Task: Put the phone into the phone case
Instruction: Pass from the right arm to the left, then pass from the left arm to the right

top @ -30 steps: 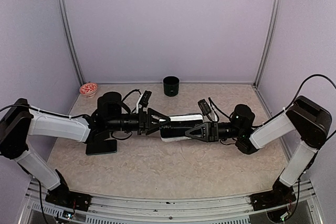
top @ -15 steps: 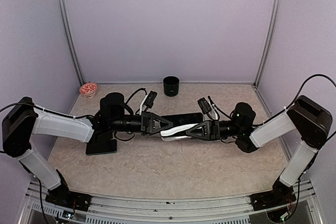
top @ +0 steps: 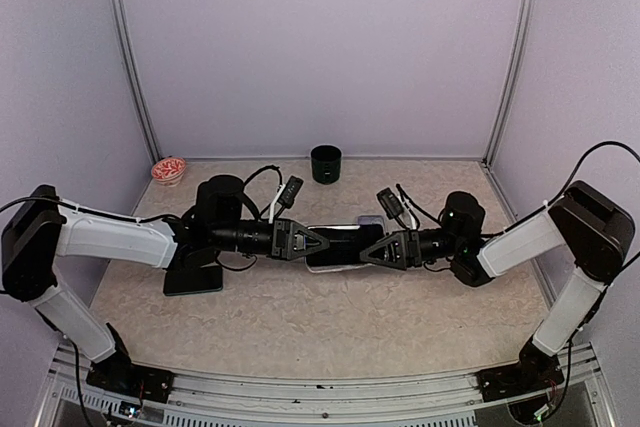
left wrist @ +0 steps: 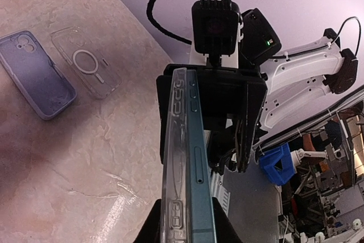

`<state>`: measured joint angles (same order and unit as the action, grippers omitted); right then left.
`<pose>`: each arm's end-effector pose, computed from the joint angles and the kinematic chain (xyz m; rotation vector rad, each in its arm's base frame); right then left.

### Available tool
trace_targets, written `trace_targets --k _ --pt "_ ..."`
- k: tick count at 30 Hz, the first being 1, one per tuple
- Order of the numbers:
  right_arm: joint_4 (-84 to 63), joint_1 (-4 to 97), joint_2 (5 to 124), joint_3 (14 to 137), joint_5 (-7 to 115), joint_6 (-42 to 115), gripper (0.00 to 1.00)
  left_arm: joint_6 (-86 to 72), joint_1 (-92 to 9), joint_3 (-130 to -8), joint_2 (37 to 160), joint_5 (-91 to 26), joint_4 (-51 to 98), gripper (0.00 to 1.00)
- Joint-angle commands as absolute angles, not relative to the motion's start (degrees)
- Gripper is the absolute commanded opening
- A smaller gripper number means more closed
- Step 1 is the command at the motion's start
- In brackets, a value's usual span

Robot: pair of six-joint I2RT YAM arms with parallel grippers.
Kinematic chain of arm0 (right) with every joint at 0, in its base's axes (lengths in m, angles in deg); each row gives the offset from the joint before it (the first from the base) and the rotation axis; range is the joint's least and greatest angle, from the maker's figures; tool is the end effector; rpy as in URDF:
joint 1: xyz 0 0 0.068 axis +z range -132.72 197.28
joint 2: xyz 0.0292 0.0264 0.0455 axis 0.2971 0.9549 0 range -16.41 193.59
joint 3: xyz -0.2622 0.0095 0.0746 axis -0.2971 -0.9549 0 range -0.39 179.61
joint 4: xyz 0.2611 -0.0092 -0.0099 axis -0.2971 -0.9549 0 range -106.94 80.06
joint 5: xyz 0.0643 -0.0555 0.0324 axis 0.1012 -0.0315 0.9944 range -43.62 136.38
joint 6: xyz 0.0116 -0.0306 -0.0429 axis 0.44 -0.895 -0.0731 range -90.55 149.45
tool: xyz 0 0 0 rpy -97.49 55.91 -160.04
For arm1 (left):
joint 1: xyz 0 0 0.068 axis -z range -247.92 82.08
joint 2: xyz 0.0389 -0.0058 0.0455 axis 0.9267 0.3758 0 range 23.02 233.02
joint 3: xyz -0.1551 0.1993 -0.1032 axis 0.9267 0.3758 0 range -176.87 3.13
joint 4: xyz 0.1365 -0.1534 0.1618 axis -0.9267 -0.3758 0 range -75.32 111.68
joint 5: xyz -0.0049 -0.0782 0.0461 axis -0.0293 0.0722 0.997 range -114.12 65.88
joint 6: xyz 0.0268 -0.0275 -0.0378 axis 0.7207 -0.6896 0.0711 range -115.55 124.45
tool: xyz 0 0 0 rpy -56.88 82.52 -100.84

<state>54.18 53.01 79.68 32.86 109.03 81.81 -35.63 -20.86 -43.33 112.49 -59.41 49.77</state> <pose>0.2281 0.2030 0.1873 -0.7925 1.8157 1.9315 0.2146 -0.2609 0.2277 0.6256 2.0176 -1.5596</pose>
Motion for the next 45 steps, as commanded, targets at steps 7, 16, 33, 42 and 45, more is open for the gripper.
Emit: trace_targets --k 7,16,33,42,45 --pt "55.19 52.00 80.06 35.38 114.42 80.34 0.55 -26.14 -20.31 -43.93 112.89 -57.57 42.26 0.06" --pt "64.23 51.99 83.87 35.06 112.29 87.35 0.40 -30.07 -19.86 -46.25 115.30 -58.64 39.98 0.13" --pt "77.49 52.43 92.92 33.45 106.77 98.28 0.48 -34.67 -19.23 -50.44 115.39 -59.08 35.96 0.38" --pt "77.24 53.25 93.62 33.69 106.72 97.92 0.48 -36.49 -19.23 -50.59 115.96 -60.28 37.96 0.46" --pt "78.01 53.48 94.13 33.66 106.68 98.29 0.47 -37.26 -19.28 -50.49 115.96 -61.16 39.16 0.47"
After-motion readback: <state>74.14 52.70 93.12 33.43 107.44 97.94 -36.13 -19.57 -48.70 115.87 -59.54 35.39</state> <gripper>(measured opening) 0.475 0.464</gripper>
